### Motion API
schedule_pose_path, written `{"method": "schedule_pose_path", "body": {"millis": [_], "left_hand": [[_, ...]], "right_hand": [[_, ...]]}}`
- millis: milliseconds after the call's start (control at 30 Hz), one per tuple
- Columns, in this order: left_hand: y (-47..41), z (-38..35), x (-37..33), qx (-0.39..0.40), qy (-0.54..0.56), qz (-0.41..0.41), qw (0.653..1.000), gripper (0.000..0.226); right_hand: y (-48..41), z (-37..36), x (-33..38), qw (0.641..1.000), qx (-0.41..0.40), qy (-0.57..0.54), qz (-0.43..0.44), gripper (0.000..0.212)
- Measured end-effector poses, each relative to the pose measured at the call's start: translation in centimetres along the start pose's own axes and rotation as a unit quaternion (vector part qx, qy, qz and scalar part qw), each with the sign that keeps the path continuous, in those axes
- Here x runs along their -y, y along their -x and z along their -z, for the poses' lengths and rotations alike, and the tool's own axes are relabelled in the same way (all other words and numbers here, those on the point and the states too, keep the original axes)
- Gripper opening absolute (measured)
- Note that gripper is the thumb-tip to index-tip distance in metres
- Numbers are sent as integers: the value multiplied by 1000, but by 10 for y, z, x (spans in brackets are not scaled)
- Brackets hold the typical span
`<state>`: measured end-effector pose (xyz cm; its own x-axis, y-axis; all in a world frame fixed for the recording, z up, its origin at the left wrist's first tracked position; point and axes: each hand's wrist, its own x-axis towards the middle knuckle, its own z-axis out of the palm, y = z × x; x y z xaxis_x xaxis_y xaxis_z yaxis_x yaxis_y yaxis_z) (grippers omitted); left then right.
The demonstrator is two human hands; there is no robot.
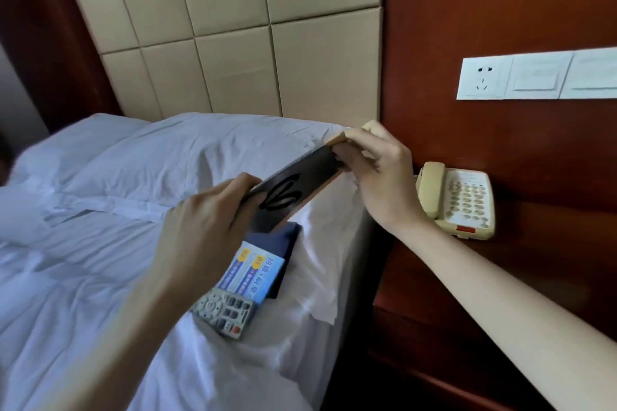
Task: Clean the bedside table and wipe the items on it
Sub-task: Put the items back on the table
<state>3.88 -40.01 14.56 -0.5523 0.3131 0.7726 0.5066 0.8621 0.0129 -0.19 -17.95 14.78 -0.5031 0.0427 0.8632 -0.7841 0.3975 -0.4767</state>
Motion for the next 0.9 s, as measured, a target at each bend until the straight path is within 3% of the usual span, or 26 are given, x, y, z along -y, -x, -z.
{"method": "schedule_pose_path", "body": {"millis": [133, 333, 500, 567, 733, 900], "left_hand": [[-16, -14, -42, -21, 16, -3, 1000, 16], [-42, -49, -102, -27, 155, 10, 988, 27], [-61, -74, -144, -29, 278, 27, 960, 20], [-69, -85, -160, -28, 339, 39, 940, 8], [-85, -123, -197, -20, 431, 102, 896, 3], [-88, -165, -237, 22, 487, 146, 861, 7]], "right_hand": [[-1, 43, -9, 999, -18, 5, -38, 19], [13, 123, -42, 983, -78, 31, -164, 48], [32, 183, -69, 950, -85, 41, -299, 59], [44, 198, -76, 935, -61, 0, -349, 56], [76, 231, -81, 914, 13, -81, -398, 20], [90, 273, -89, 890, 2, -105, -444, 43]]}}
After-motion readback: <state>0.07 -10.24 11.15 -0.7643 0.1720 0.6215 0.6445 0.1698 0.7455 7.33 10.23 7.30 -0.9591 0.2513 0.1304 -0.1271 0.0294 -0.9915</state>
